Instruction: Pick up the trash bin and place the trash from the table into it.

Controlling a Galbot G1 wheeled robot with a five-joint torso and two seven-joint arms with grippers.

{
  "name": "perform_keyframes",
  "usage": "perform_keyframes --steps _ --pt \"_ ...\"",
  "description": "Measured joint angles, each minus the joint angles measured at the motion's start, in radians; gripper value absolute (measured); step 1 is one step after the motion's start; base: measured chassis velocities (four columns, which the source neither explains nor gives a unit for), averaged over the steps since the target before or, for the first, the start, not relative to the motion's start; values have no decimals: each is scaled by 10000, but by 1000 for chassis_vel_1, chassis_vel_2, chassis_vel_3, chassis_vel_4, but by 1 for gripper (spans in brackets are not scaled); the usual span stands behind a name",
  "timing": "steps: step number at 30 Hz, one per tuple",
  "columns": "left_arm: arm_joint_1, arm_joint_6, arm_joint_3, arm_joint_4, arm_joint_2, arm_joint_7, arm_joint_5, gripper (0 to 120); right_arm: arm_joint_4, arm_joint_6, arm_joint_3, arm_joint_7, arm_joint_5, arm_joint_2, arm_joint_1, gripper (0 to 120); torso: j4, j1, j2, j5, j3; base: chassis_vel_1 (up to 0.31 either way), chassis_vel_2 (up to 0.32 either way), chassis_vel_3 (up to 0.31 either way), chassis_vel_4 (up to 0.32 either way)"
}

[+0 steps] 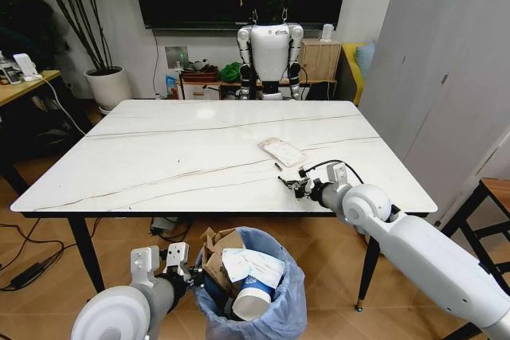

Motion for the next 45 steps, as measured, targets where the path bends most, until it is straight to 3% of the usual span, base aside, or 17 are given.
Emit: perform_keyframes --steps 10,17,31,45 --pt "6 0 -27 -24 -50 0 14 0 873 18 593 274 402 -145 -70 0 1 0 0 0 0 0 0 0 0" --pt "-10 0 -130 14 -83 -31 15 0 2468 -20 1217 466 879 -631 -705 0 -1 0 0 -1 -1 0 0 0 0" --pt "-117 0 -351 132 52 -142 -143 0 5484 -113 1436 368 1388 -1377 -1814 0 1 -2 1 -1 -1 0 0 0 0" --pt "-6 0 -586 42 -26 -326 -293 0 6086 -162 967 -688 136 -1829 -2752 0 0 -2 1 -1 -1 0 0 0 0"
